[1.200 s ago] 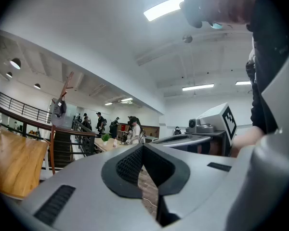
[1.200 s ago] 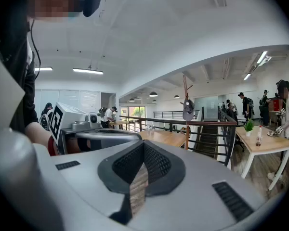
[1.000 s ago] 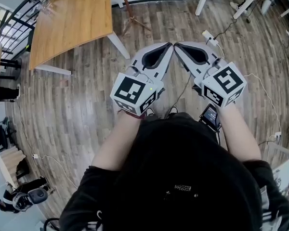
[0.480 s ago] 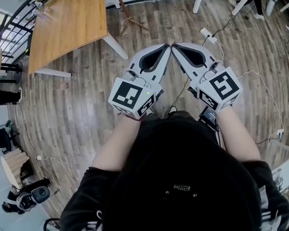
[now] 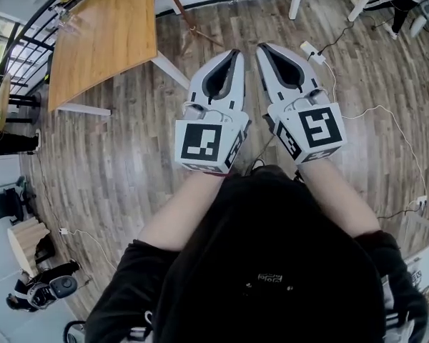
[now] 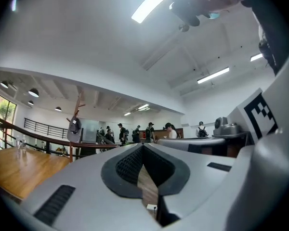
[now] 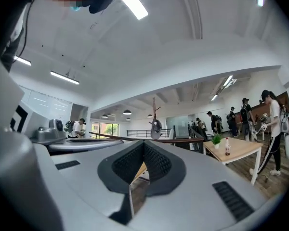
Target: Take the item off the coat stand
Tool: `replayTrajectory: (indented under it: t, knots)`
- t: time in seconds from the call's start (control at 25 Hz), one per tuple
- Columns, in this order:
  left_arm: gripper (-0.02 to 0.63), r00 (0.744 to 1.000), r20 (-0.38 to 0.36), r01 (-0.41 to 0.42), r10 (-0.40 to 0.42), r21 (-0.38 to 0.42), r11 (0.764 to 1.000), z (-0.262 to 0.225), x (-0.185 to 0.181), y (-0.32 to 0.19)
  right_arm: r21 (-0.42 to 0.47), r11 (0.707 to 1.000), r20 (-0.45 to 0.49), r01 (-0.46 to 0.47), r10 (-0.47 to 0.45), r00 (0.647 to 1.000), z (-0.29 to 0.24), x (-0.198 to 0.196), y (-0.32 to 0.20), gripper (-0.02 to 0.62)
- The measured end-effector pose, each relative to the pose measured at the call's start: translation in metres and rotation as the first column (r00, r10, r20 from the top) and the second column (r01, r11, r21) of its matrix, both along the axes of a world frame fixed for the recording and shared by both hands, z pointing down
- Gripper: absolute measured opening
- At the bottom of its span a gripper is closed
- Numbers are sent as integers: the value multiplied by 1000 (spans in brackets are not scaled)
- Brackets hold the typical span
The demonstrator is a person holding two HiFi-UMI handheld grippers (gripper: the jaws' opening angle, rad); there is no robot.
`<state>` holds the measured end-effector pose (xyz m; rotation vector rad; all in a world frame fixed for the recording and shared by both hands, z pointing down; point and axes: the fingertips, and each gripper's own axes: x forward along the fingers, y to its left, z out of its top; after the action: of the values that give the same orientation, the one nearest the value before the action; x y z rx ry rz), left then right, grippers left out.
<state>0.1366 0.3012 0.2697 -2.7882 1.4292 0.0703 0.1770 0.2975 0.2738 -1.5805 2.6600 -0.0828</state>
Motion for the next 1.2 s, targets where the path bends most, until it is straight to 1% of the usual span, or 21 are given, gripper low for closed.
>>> replayTrajectory:
  t: [0.08,0.28,0.52,0.76,0.96,1.08,1.2]
  knots:
    - [5,1000,-8,19,-19,-5,1000,1,1,-1,14,1000,3,-19,19,1000,-3,9,-2,17]
    - [5,1000,-10,28,-28,-19,999,4,-2,-15,4,1000,-4,-2,2,1000,0,14,-15,17]
    - [5,996,-15,89,-89,-36,995,9,-11,-44,2,1000,-31,21,-21,999,2,1,-34,17]
    - [5,998,-27,64,-65,-30,997,20,-18,-74,-5,1000,-44,6,-6,999,9,-10,-67,17]
    - [5,997,-57,59,-60,-20,998,13,-39,-126,-20,1000,-60,6,-7,998,7,-27,-119,17]
    - [5,998,-47,34,-34,-1,999,9,-49,-149,-36,999,-63,7,-9,998,7,-42,-146,17]
    - [5,998,-50,24,-24,-14,1000,11,-63,-175,-36,999,-72,-3,0,997,5,-55,-170,18]
